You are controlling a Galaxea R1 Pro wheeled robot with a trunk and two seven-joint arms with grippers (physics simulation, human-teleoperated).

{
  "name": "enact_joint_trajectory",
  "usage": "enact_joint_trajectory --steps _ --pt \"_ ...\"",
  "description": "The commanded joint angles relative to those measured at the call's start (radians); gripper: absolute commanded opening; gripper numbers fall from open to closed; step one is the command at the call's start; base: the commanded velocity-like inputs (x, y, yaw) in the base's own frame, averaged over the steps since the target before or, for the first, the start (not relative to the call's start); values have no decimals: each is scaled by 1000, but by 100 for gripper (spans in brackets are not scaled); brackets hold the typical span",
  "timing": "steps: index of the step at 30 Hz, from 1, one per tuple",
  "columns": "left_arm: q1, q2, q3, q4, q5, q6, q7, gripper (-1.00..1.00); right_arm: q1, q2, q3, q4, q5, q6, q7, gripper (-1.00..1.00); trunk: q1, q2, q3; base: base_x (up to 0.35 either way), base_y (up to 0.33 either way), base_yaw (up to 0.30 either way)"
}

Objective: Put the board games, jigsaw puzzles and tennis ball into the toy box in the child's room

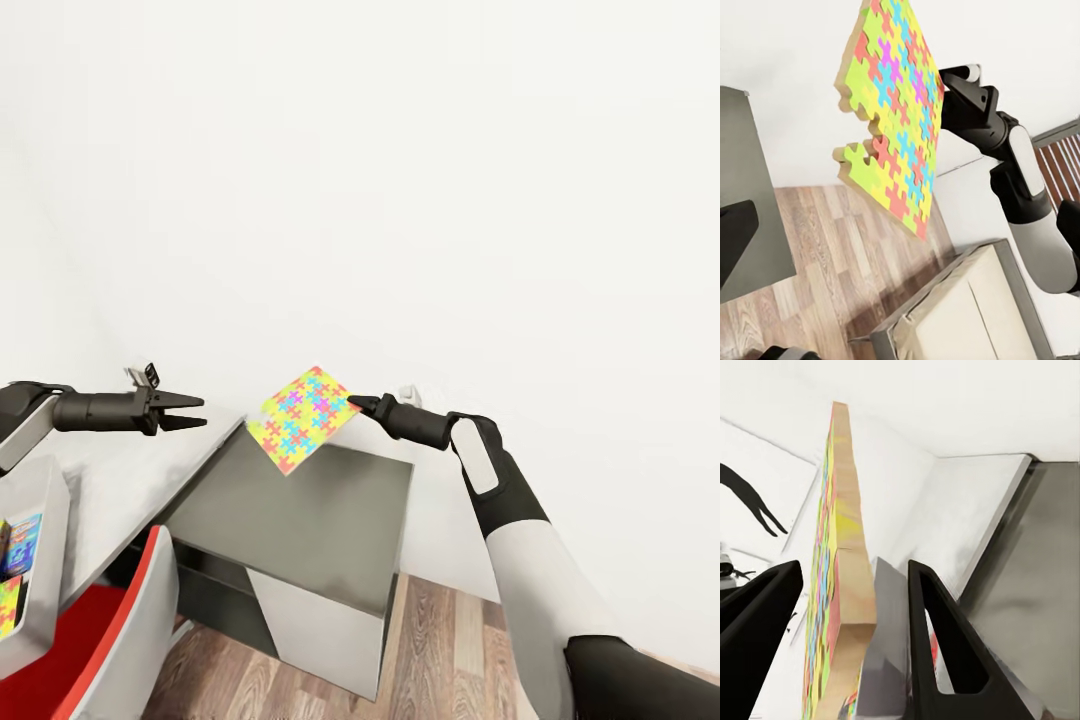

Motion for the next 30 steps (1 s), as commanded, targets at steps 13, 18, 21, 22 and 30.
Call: enact_joint_trajectory --steps 13,18,21,22,30 --pt "-2 1 -4 1 6 8 -4 100 -1 1 -4 0 4 2 6 -100 1 -2 -2 -96 0 278" --pt "-2 1 -3 1 6 8 -4 100 -1 1 -3 0 4 1 6 -100 1 -2 -2 -5 0 288" --pt "-2 1 -3 1 6 8 -4 100 -1 1 -3 0 4 0 6 -100 1 -2 -2 -1 0 288" --pt "-2 1 -3 1 6 8 -4 100 -1 1 -3 0 4 -1 6 -100 1 -2 -2 0 0 288" --pt "-2 1 -2 1 9 8 -4 100 -1 1 -2 0 4 -2 7 -100 1 -2 -2 0 0 288"
